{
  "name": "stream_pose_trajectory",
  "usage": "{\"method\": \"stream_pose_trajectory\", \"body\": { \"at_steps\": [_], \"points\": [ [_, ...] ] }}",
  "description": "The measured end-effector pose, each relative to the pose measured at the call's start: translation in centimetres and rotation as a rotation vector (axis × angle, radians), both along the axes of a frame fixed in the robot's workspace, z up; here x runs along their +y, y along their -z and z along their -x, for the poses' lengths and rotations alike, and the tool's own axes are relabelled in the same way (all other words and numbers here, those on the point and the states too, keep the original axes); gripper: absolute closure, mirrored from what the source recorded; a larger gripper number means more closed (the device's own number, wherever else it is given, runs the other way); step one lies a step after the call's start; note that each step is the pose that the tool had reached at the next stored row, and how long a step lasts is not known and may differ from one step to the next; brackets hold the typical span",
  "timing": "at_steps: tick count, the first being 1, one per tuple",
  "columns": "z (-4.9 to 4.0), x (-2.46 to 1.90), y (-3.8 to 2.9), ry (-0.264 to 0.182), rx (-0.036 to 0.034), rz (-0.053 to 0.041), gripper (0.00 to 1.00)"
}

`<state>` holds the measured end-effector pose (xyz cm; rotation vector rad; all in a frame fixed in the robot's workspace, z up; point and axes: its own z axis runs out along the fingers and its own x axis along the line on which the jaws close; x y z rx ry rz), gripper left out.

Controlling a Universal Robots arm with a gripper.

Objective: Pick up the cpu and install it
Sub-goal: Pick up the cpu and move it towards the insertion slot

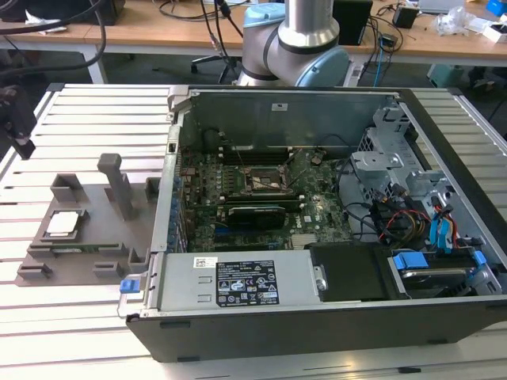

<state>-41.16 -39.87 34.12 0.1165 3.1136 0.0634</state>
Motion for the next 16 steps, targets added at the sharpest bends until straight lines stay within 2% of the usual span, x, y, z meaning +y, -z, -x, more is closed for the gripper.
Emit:
{"method": "stream_pose_trajectory", "body": {
  "at_steps": [16],
  "points": [
    [0.0, 0.0, 1.26, 0.0, 0.0, 0.0, 0.34]
  ]
}}
